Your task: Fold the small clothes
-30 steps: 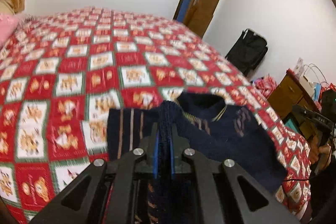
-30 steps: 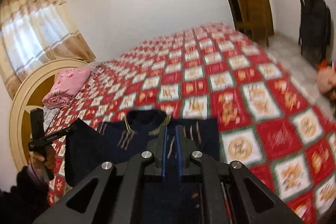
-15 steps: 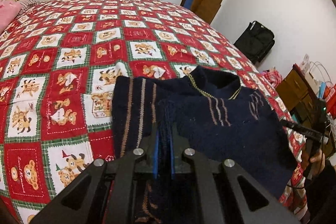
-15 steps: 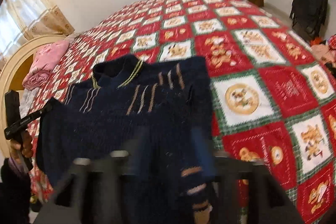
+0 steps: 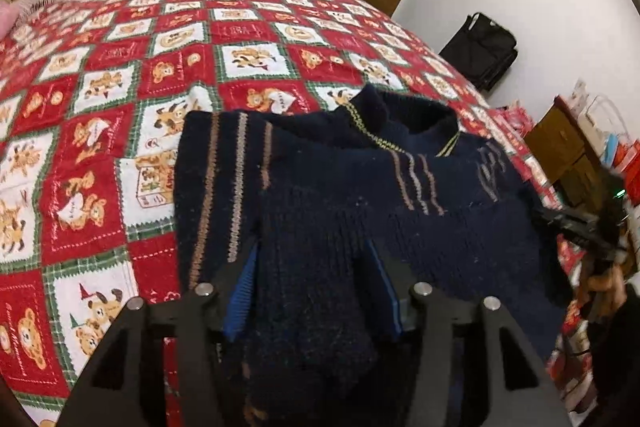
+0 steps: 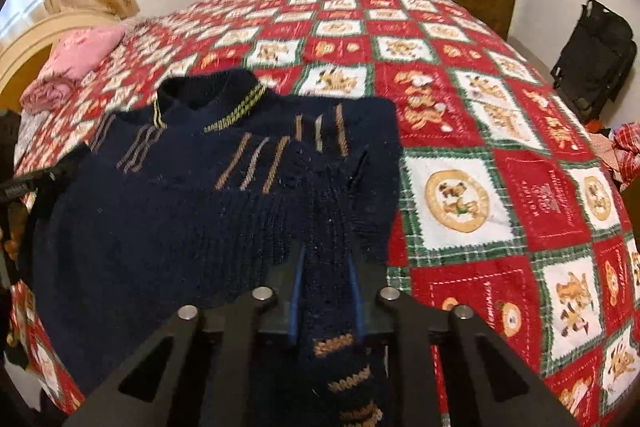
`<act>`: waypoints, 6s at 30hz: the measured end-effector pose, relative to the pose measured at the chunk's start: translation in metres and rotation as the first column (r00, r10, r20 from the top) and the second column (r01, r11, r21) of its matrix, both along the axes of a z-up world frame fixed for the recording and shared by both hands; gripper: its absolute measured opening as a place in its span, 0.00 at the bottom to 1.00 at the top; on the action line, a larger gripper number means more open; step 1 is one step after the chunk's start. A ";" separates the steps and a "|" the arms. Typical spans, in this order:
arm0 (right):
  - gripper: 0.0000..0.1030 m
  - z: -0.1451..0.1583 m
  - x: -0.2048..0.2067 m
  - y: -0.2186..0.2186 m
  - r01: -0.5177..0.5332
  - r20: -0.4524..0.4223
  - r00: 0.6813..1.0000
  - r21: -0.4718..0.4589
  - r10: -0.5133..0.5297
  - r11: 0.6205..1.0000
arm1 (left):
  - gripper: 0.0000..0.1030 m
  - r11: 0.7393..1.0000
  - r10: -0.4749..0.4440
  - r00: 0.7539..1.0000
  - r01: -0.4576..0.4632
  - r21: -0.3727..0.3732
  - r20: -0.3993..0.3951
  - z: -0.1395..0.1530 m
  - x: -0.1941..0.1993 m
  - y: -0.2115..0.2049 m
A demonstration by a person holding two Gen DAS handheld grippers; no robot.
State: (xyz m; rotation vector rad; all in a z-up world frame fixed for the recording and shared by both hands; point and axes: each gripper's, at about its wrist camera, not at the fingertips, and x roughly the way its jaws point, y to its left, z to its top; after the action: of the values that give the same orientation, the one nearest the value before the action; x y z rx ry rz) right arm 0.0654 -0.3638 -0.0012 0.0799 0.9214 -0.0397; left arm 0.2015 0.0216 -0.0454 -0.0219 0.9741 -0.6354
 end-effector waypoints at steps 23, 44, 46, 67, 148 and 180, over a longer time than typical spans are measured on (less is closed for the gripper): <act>0.08 0.034 0.072 -0.016 0.098 0.255 0.963 -0.051 -0.082 0.994 | 0.15 0.977 0.179 0.967 -0.197 0.087 0.182 0.023 0.069 -0.001; 0.51 0.089 -0.099 -0.008 0.101 0.263 0.944 0.341 -0.199 0.935 | 0.60 0.986 0.136 0.980 -0.148 0.081 0.144 0.033 -0.034 0.035; 0.34 0.079 -0.112 0.015 0.063 0.233 0.961 0.339 -0.149 0.939 | 0.60 0.981 0.154 0.977 -0.169 0.091 0.146 0.028 -0.044 0.035; 0.28 -0.034 -0.027 0.095 0.088 0.010 0.996 0.134 -0.090 0.987 | 0.60 0.918 0.176 0.949 -0.254 0.305 0.260 -0.001 -0.083 -0.012; 0.82 0.029 0.128 0.141 -0.144 -0.036 0.961 0.786 0.276 0.601 | 0.21 0.936 0.277 0.950 -0.232 -0.264 0.148 0.045 -0.101 -0.015; 0.22 0.063 0.100 0.041 -0.278 -0.083 0.929 0.485 0.360 0.829 | 0.20 0.973 -0.058 0.953 0.121 -0.197 0.299 0.074 -0.164 -0.168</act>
State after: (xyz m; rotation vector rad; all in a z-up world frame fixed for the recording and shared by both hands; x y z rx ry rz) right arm 0.1657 -0.3233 0.0621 0.3742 1.0931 0.5025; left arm 0.0378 -0.1461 0.0290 -0.0722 0.6208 -0.8013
